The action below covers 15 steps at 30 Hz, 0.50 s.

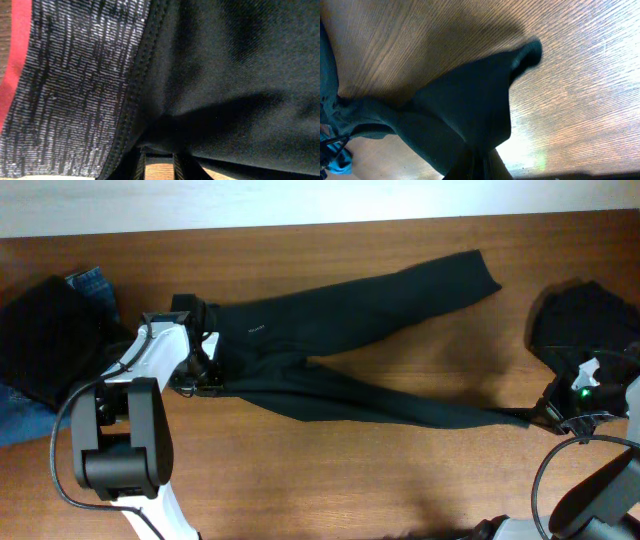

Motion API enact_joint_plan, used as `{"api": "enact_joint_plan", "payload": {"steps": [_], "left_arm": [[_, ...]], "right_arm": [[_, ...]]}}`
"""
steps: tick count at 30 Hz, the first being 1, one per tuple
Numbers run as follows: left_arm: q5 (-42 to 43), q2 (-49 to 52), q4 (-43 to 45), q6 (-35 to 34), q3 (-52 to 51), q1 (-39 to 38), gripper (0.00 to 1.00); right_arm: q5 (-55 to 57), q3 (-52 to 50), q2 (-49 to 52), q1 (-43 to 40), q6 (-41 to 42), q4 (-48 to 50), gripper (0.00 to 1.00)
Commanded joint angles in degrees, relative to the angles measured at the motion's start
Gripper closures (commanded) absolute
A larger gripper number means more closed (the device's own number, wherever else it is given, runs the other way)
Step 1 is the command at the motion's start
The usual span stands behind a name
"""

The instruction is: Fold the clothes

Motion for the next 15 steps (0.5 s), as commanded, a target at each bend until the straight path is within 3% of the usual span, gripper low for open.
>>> {"api": "enact_joint_plan", "payload": {"steps": [1,10,12,14,15], "left_arm": [[-1.36,4.61,3.15,-0.76,-2.16,0.46,0.81],[-1.36,4.61,3.10,-0.76,-2.16,0.46,0.81],[-1.33,4.61,3.10,-0.79,-2.16,0.46,0.81],[-1.36,4.61,3.10,-0.76,-2.16,0.46,0.81],[-1.33,4.61,3.10,-0.76,-2.16,0.46,0.81]], "right_arm": [[-1.11,1.16,0.22,-0.37,0.52,0.24,0.96],[7.10,1.16,3.26,-0.37,14.58,11.80,0.95],[7.32,1.16,5.73,-0.37,16.06,14.88,0.82],[7.08,1.16,9.27,-0.37,16.13,17.88,0.55],[7.10,1.16,10.27,-0.35,15.96,18.01,0.50]]}}
